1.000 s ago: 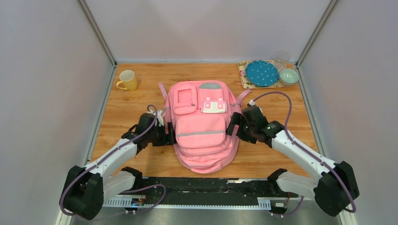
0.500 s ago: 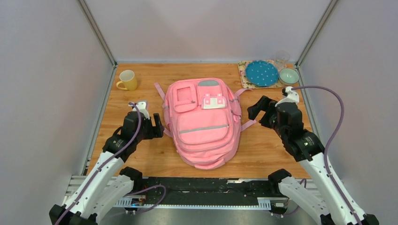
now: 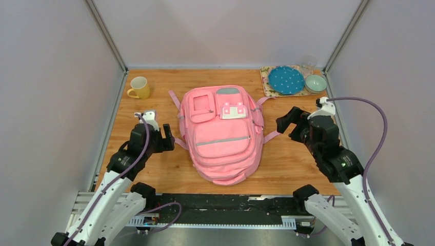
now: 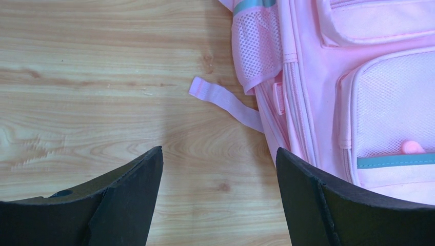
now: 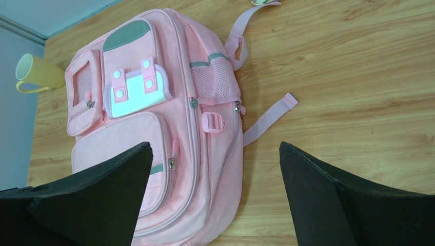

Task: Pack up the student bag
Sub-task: Reset both arms

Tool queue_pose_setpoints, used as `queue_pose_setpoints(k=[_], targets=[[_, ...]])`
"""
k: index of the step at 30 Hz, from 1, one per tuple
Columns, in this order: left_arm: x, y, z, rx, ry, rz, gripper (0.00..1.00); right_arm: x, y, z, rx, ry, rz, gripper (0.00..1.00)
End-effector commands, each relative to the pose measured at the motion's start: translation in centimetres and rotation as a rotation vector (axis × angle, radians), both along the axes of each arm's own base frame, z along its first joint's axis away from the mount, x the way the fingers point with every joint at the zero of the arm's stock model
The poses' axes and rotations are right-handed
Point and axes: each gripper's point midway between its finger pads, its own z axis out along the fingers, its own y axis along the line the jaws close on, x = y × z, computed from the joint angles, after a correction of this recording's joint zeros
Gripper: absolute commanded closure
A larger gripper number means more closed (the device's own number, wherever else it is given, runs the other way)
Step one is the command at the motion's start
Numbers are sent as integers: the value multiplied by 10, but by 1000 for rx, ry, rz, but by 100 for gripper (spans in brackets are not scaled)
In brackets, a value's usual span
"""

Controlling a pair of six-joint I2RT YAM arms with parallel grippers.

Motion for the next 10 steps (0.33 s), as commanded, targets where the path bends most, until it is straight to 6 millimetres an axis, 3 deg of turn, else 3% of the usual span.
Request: queue_pose_setpoints(k=[1,10], targets=[[5,0,26,-15,-82,5,12,-3,-6,20,10,-55,-19,3],[6,4,40,6,-98,9,12,-4,-7,21,19,-57,-27,2]])
